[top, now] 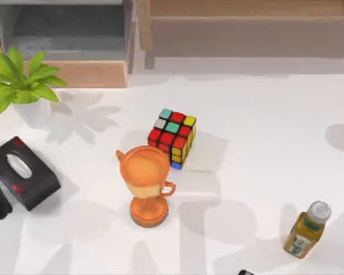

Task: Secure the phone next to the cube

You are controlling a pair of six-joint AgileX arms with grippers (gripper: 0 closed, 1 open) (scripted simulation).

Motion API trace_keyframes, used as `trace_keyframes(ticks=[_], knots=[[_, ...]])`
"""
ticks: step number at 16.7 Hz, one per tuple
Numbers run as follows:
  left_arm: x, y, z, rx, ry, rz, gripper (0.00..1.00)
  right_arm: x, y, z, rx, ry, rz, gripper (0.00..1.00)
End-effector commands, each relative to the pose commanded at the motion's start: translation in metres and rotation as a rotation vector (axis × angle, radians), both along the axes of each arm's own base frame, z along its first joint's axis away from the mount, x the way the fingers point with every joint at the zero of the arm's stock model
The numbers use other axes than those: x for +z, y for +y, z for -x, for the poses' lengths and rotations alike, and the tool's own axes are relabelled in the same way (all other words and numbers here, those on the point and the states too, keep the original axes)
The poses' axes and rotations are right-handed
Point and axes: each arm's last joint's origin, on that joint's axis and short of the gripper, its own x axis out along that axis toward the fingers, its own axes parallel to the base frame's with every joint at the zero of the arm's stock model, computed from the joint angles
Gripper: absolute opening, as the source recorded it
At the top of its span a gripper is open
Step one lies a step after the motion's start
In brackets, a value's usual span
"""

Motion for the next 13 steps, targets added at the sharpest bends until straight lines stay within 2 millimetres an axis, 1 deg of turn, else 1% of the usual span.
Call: trace_keyframes(ticks=[2,6,7,10,13], knots=[[0.0,0.0,0.0,0.0,0.0,0.0,1.0,0.009,0.0,0.0,0.0,-0.006,0.003,0.0],[0.0,0.0,0.0,0.0,0.0,0.0,1.0,0.008,0.0,0.0,-0.001,-0.004,0.002,0.0],[0.0,0.0,0.0,0.0,0.0,0.0,1.0,0.012,0.0,-0.002,-0.004,-0.017,0.011,0.0],[0.0,0.0,0.0,0.0,0.0,0.0,1.0,0.04,0.002,-0.014,-0.023,-0.092,0.056,0.0],[0.0,0.0,0.0,0.0,0.0,0.0,1.0,0.072,0.012,-0.032,-0.048,-0.172,0.091,0.0]])
